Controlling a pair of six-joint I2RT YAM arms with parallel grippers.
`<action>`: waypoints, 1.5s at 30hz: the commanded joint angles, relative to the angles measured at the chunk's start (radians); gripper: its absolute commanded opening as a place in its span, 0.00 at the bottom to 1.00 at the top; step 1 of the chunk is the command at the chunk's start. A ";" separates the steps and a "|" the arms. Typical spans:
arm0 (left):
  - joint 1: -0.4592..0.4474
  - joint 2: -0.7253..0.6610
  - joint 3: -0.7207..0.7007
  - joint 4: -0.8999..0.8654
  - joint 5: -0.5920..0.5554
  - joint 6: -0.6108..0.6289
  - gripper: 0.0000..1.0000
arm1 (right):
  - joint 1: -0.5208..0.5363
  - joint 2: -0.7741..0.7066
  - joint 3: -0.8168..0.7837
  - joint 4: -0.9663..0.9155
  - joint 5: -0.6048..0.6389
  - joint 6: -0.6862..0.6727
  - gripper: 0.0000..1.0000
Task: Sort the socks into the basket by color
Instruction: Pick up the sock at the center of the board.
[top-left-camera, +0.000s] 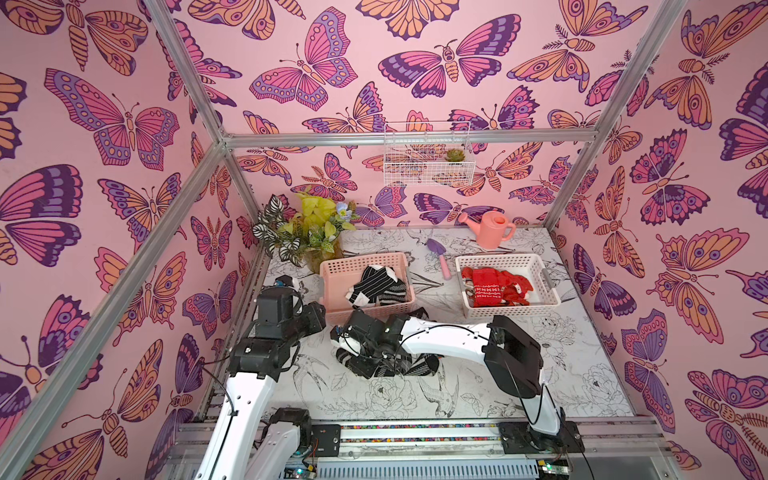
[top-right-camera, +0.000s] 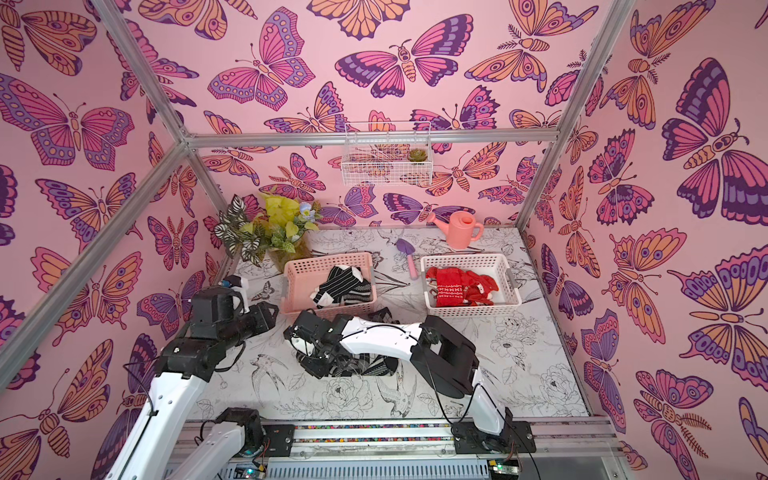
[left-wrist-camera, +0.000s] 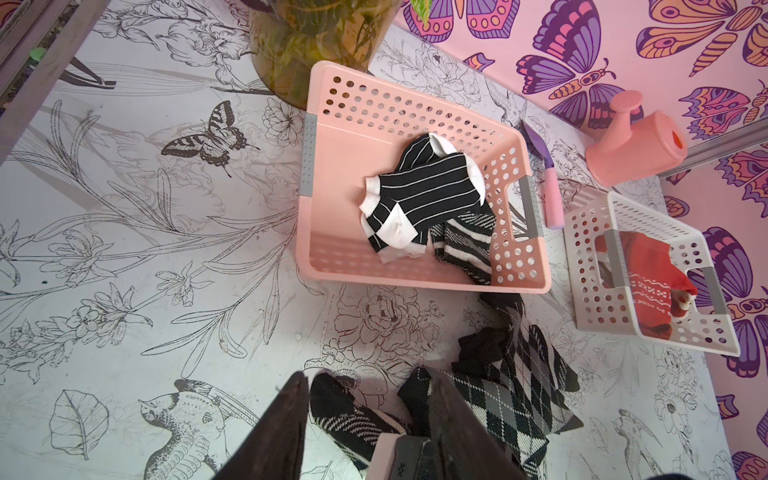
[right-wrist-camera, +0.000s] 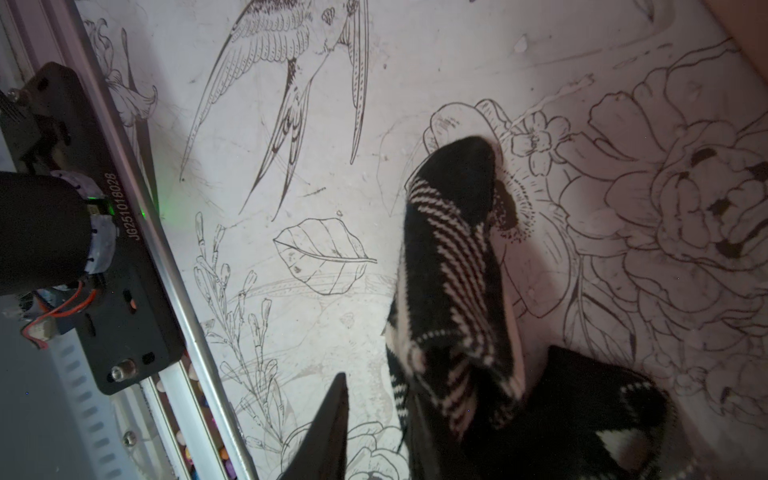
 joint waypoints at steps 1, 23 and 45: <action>0.012 -0.013 -0.014 -0.028 -0.018 -0.001 0.50 | -0.006 0.015 0.038 0.005 0.000 0.001 0.27; 0.049 -0.008 -0.016 -0.016 0.016 0.004 0.50 | -0.006 -0.049 0.054 -0.091 0.138 -0.063 0.38; 0.071 -0.013 -0.021 -0.021 0.003 -0.001 0.50 | -0.028 0.037 0.045 -0.021 0.084 -0.033 0.09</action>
